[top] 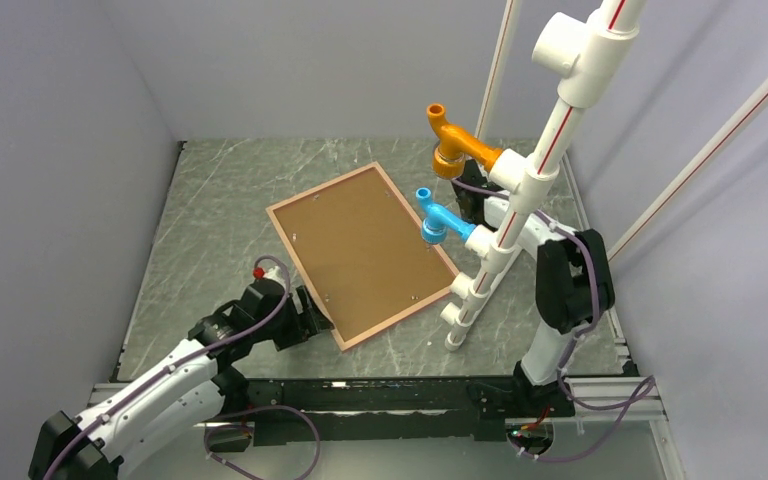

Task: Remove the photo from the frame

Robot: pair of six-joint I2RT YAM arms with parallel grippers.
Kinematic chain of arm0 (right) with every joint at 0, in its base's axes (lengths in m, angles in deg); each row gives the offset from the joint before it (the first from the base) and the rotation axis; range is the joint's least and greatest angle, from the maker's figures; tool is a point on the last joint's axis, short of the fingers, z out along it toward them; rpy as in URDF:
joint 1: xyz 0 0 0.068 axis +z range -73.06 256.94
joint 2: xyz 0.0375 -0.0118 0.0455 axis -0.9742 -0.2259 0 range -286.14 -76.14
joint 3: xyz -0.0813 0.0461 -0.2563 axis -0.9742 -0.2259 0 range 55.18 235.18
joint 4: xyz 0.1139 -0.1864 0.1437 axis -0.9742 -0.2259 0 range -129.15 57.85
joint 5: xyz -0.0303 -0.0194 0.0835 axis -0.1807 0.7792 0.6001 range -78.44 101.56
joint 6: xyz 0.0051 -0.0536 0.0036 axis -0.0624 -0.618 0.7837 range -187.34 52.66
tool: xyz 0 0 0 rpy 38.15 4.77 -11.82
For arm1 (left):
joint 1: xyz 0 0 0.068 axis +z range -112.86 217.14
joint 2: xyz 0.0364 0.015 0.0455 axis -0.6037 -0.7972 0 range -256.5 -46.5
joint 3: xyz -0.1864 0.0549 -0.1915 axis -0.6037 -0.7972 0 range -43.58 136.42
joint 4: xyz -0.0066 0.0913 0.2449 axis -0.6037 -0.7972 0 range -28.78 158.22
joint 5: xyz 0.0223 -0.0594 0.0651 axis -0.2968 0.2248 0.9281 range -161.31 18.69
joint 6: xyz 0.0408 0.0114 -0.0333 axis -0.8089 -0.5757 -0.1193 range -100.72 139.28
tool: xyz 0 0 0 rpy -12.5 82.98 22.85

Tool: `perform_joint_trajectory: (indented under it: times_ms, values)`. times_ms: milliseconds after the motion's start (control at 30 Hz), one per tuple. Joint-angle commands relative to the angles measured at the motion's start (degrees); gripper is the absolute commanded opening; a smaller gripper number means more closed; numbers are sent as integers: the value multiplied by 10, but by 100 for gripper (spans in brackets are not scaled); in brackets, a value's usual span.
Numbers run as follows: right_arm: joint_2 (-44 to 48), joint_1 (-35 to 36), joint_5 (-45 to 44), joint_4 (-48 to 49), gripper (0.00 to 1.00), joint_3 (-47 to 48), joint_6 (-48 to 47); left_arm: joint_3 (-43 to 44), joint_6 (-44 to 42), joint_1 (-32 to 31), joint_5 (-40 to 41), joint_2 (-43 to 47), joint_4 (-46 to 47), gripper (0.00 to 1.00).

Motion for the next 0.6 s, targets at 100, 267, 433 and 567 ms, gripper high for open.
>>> perform_joint_trajectory:
  times_ms: [100,267,433,567]
  values:
    - [-71,2,-10,51,0,55,-69,11,9,74,-85,-40,32,81]
    - [-133,2,-27,84,5,76,-100,35,-34,149,-138,-91,42,79]
    - [-180,2,2,110,15,96,-132,77,-69,202,-125,-155,4,81]
    - [-193,0,21,128,30,94,-147,114,-110,263,-137,-227,-2,79]
